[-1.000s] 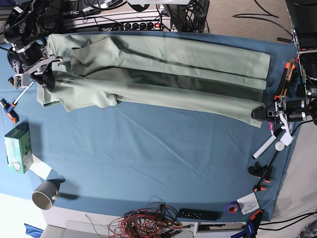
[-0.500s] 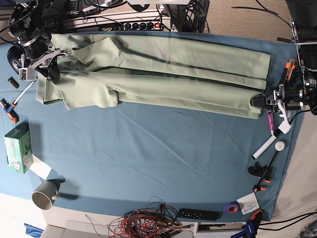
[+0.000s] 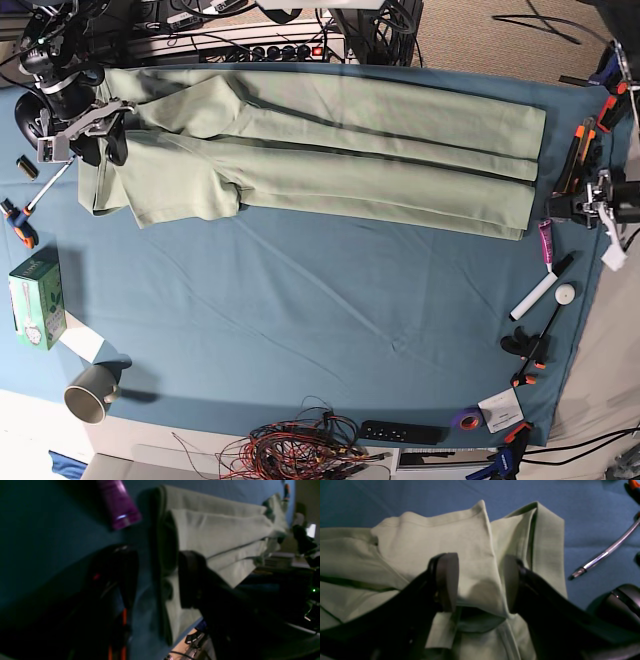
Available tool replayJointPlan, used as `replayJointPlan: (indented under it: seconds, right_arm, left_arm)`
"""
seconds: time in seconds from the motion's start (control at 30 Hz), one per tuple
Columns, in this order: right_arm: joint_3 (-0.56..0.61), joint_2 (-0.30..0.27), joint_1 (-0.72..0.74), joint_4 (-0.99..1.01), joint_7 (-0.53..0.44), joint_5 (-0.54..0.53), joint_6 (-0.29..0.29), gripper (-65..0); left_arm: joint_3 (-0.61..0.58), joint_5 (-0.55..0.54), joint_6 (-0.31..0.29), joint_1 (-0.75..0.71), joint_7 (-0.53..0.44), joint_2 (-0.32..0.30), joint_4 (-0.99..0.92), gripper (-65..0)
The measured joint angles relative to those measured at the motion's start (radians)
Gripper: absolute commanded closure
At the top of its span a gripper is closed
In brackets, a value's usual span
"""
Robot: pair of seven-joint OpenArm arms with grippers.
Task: Fold the T-shirt properly
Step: 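Hold the folded strip with both grippers and press it flat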
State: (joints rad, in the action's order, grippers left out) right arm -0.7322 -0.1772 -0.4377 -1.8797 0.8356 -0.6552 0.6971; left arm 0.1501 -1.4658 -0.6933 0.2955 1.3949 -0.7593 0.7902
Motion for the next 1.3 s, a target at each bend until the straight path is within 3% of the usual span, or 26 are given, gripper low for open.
replayJointPlan:
  seconds: [0.7,1.07,1.17,1.3]
  right_arm:
    - [0.000,0.000,0.000,0.000,-0.002,0.000,0.000,-29.2]
    - [0.000,0.000,0.000,0.000,-0.002,0.000,0.000,-29.2]
    - [0.000,0.000,0.000,0.000,-0.002,0.000,0.000,-29.2]
    - [0.000,0.000,0.001,0.000,-0.002,0.000,0.000,-29.2]
  left_arm:
    - [0.019,-0.078,-0.015,-0.119,-0.051,0.082,0.020,-27.3]
    - [0.020,-0.099,-0.017,-0.140,-0.069,0.084,0.027,-27.0]
    - [0.020,-0.072,-0.019,-0.145,-0.069,0.085,0.055,-25.5]
    - [0.018,0.043,-0.016,-0.149,-0.068,0.092,0.131,-25.3]
